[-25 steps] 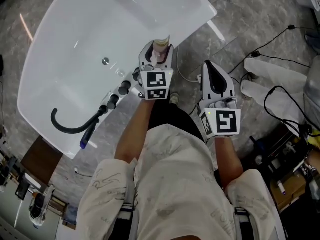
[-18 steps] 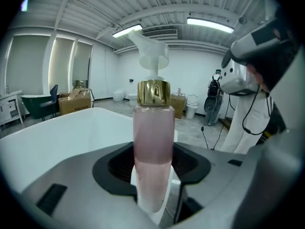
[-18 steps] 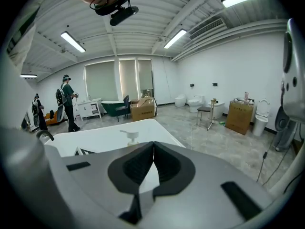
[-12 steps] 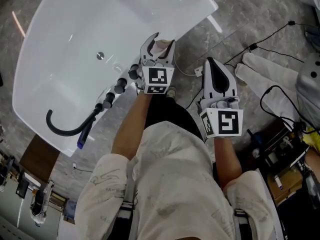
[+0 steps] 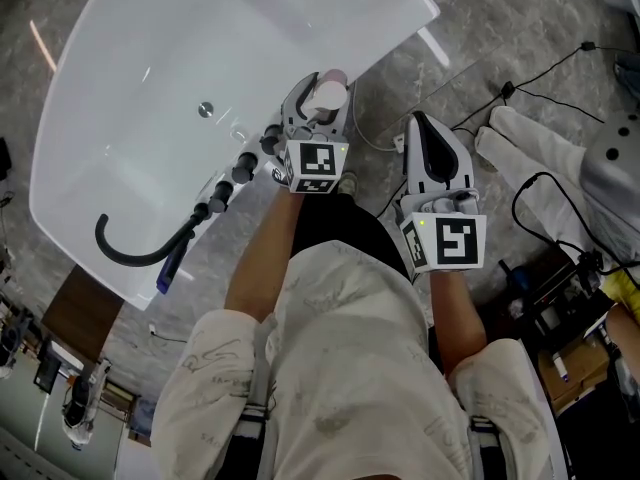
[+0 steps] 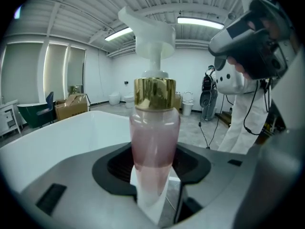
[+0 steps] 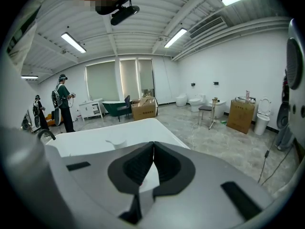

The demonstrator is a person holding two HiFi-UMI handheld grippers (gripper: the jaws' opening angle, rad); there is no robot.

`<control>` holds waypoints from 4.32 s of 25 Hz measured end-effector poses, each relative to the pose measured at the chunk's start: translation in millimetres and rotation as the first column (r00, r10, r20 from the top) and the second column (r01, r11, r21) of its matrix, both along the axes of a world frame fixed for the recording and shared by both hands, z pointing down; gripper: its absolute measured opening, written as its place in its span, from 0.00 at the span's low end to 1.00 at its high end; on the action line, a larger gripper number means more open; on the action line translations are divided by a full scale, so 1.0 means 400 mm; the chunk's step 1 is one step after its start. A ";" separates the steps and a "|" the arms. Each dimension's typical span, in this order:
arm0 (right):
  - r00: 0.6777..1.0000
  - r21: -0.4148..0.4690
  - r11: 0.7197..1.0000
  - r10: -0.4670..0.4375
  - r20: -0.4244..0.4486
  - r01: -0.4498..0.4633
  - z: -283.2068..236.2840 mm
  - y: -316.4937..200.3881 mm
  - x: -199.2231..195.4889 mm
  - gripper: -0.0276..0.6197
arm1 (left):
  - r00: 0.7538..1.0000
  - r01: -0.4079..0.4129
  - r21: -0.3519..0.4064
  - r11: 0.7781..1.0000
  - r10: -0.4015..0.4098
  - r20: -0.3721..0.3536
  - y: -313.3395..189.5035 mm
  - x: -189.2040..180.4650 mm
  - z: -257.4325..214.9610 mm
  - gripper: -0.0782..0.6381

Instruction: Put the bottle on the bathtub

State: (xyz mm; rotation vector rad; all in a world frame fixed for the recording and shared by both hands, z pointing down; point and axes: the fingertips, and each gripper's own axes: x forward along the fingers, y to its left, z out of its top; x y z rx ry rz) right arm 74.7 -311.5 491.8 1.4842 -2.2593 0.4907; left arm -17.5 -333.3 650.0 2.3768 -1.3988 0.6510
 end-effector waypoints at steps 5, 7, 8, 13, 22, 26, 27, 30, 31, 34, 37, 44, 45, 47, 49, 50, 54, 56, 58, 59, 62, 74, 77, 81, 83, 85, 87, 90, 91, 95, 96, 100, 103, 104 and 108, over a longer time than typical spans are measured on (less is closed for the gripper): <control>1.000 0.012 1.000 -0.001 -0.002 0.001 -0.012 0.022 -0.007 0.03 | 1.000 -0.010 0.013 1.000 0.010 0.007 0.015 0.000 0.003 0.42; 1.000 0.011 1.000 0.005 -0.004 -0.005 -0.017 0.036 0.000 0.03 | 1.000 0.000 0.019 1.000 0.000 -0.008 0.018 -0.001 0.005 0.44; 1.000 0.010 1.000 0.009 -0.005 -0.009 -0.020 0.043 0.007 0.03 | 1.000 0.004 0.021 1.000 -0.004 -0.013 0.018 -0.002 0.005 0.45; 1.000 0.010 1.000 0.023 -0.012 -0.023 -0.030 0.067 0.040 0.03 | 1.000 0.003 0.033 0.999 -0.003 -0.008 0.017 0.006 -0.015 0.49; 1.000 0.060 0.998 0.014 0.011 -0.015 -0.078 0.110 0.044 0.03 | 1.000 0.023 0.018 1.000 -0.023 -0.002 0.092 -0.004 -0.055 0.49; 1.000 0.079 0.997 0.004 0.019 -0.005 -0.099 0.164 0.049 0.03 | 0.999 0.053 0.006 0.999 -0.053 -0.009 0.171 -0.012 -0.073 0.49; 1.000 0.084 0.996 0.001 0.020 -0.003 -0.105 0.180 0.053 0.03 | 0.998 0.065 0.005 0.998 -0.065 -0.011 0.193 -0.014 -0.079 0.49; 1.000 0.103 0.995 -0.007 0.025 0.004 -0.121 0.220 0.063 0.03 | 0.995 0.099 0.008 0.995 -0.099 -0.014 0.252 -0.025 -0.109 0.49; 1.000 0.110 0.994 -0.010 0.027 0.007 -0.127 0.232 0.066 0.03 | 0.994 0.108 0.012 0.994 -0.107 -0.015 0.271 -0.028 -0.122 0.49; 0.999 0.128 0.992 -0.022 0.036 0.018 -0.140 0.271 0.076 0.03 | 0.993 0.122 0.032 0.992 -0.121 -0.015 0.333 -0.029 -0.170 0.49; 0.998 0.152 0.988 -0.043 0.038 0.037 -0.152 0.313 0.082 0.03 | 0.986 0.159 0.056 0.986 -0.156 -0.053 0.396 -0.033 -0.236 0.49; 0.995 0.207 0.975 -0.087 0.045 0.075 -0.212 0.414 0.072 0.03 | 0.962 0.249 0.156 0.956 -0.226 -0.151 0.555 -0.074 -0.451 0.49; 0.995 0.218 0.973 -0.091 0.047 0.078 -0.220 0.426 0.074 0.03 | 0.960 0.254 0.172 0.952 -0.226 -0.165 0.574 -0.077 -0.483 0.49; 0.994 0.238 0.967 -0.099 0.047 0.085 -0.234 0.449 0.075 0.03 | 0.955 0.264 0.210 0.941 -0.225 -0.190 0.610 -0.087 -0.546 0.48; 0.994 0.259 0.962 -0.105 0.042 0.091 -0.248 0.470 0.076 0.03 | 0.954 0.271 0.255 0.928 -0.224 -0.200 0.643 -0.101 -0.607 0.46; 0.994 0.270 0.958 -0.106 0.040 0.091 -0.256 0.479 0.077 0.03 | 0.956 0.269 0.280 0.921 -0.220 -0.197 0.658 -0.107 -0.637 0.46; 0.993 0.323 0.942 -0.108 0.044 0.088 -0.311 0.512 0.074 0.03 | 0.962 0.263 0.357 0.896 -0.214 -0.169 0.712 -0.128 -0.738 0.45; 0.993 0.356 0.930 -0.114 0.038 0.093 -0.350 0.524 0.068 0.03 | 0.961 0.270 0.376 0.886 -0.227 -0.156 0.725 -0.139 -0.775 0.44; 0.992 0.388 0.917 -0.121 0.036 0.097 -0.390 0.533 0.063 0.03 | 0.958 0.286 0.382 0.879 -0.256 -0.129 0.728 -0.152 -0.801 0.42; 0.992 0.403 0.910 -0.124 0.038 0.099 -0.410 0.537 0.061 0.03 | 0.955 0.296 0.381 0.876 -0.270 -0.120 0.730 -0.157 -0.809 0.40; 0.990 0.447 0.889 -0.131 0.042 0.099 -0.472 0.554 0.067 0.03 | 0.953 0.302 0.410 0.861 -0.272 -0.130 0.735 -0.148 -0.853 0.37; 0.992 0.528 0.847 -0.113 0.050 0.069 -0.577 0.581 0.100 0.03 | 0.949 0.315 0.477 0.820 -0.275 -0.153 0.747 -0.141 -0.954 0.25; 0.992 0.531 0.845 -0.110 0.055 0.064 -0.580 0.582 0.103 0.03 | 0.947 0.320 0.496 0.807 -0.280 -0.155 0.748 -0.144 -0.973 0.20; 0.992 0.536 0.842 -0.112 0.056 0.064 -0.586 0.581 0.104 0.03 | 0.947 0.321 0.514 0.795 -0.269 -0.176 0.751 -0.142 -0.996 0.13; 0.992 0.536 0.841 -0.116 0.050 0.072 -0.584 0.583 0.101 0.03 | 0.948 0.317 0.519 0.794 -0.265 -0.174 0.754 -0.141 -0.998 0.12; 0.991 0.539 0.838 -0.125 0.043 0.082 -0.583 0.585 0.097 0.03 | 0.949 0.314 0.521 0.794 -0.268 -0.163 0.753 -0.141 -0.994 0.12; 0.990 0.541 0.836 -0.136 0.040 0.093 -0.584 0.585 0.091 0.03 | 0.950 0.313 0.521 0.794 -0.272 -0.156 0.749 -0.142 -0.990 0.12; 0.990 0.539 0.837 -0.138 0.036 0.097 -0.585 0.583 0.084 0.03 | 0.947 0.320 0.515 0.795 -0.275 -0.164 0.748 -0.146 -0.988 0.12; 0.990 0.538 0.837 -0.138 0.036 0.097 -0.585 0.584 0.083 0.03 | 0.947 0.322 0.509 0.798 -0.277 -0.164 0.749 -0.149 -0.985 0.12; 0.990 0.537 0.838 -0.138 0.033 0.099 -0.585 0.583 0.084 0.03 | 0.946 0.325 0.503 0.801 -0.280 -0.165 0.747 -0.148 -0.980 0.12; 0.990 0.535 0.839 -0.139 0.032 0.101 -0.585 0.583 0.085 0.03 | 0.945 0.327 0.502 0.800 -0.282 -0.166 0.745 -0.147 -0.979 0.12; 0.990 0.533 0.840 -0.141 0.026 0.106 -0.579 0.584 0.082 0.03 | 0.942 0.335 0.484 0.809 -0.288 -0.171 0.742 -0.150 -0.961 0.12; 0.990 0.531 0.841 -0.140 0.023 0.107 -0.578 0.584 0.086 0.03 | 0.946 0.324 0.496 0.805 -0.275 -0.171 0.741 -0.141 -0.963 0.12; 0.990 0.530 0.842 -0.139 0.023 0.106 -0.577 0.584 0.088 0.03 | 0.947 0.322 0.500 0.804 -0.272 -0.172 0.741 -0.138 -0.965 0.12; 0.991 0.525 0.845 -0.134 0.021 0.103 -0.569 0.588 0.090 0.03 | 0.946 0.325 0.499 0.803 -0.275 -0.175 0.749 -0.139 -0.963 0.12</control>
